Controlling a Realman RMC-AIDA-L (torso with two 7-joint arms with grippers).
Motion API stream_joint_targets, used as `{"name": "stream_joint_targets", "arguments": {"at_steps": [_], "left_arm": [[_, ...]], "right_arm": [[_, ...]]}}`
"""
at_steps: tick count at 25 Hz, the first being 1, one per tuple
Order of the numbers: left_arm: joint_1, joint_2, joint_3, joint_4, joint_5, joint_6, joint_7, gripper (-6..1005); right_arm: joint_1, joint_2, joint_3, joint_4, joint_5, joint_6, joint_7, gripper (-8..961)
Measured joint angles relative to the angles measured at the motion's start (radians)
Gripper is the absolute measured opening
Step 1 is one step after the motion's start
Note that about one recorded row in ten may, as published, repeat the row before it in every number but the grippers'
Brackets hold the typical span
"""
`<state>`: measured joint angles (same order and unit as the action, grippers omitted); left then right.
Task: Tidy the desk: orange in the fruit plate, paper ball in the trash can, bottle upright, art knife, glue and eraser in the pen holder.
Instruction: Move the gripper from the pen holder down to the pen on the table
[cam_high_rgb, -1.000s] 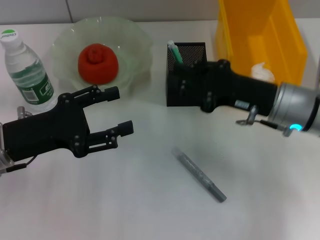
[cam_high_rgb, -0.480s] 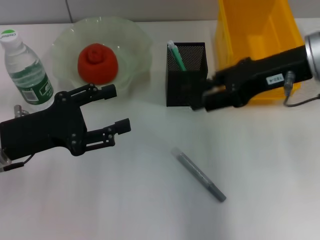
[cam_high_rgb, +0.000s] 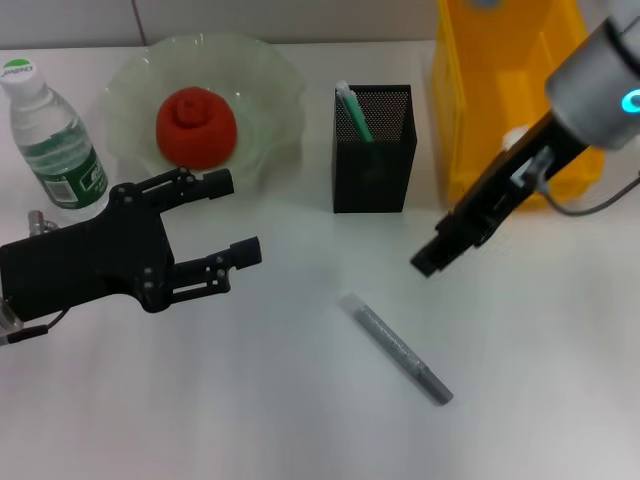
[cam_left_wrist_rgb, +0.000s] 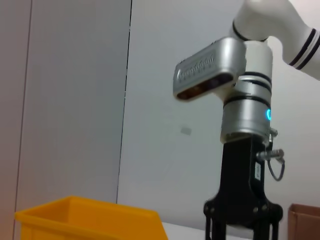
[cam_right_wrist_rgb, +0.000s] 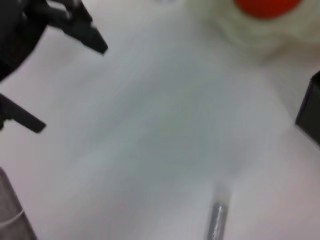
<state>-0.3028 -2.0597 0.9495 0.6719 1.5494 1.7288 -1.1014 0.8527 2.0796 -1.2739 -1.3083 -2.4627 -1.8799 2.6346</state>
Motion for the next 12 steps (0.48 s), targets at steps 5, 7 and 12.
{"name": "stream_joint_targets", "arguments": {"at_steps": [5,7,12], "left_arm": [[0.0,-0.002,0.0,-0.003,0.002,-0.001,0.0,787],[-0.002,-0.002,0.0,-0.004,0.004,-0.002,0.0,787],[-0.003,-0.004,0.0,-0.007,0.005,-0.003,0.0,787]], "right_arm": [[0.044,0.003,-0.042,0.117,-0.004,0.018,0.017,529],[0.059,0.004,-0.072,0.162,-0.005,0.034,0.024,522],[0.07,0.005,-0.124,0.222,-0.006,0.073,0.028,505]]}}
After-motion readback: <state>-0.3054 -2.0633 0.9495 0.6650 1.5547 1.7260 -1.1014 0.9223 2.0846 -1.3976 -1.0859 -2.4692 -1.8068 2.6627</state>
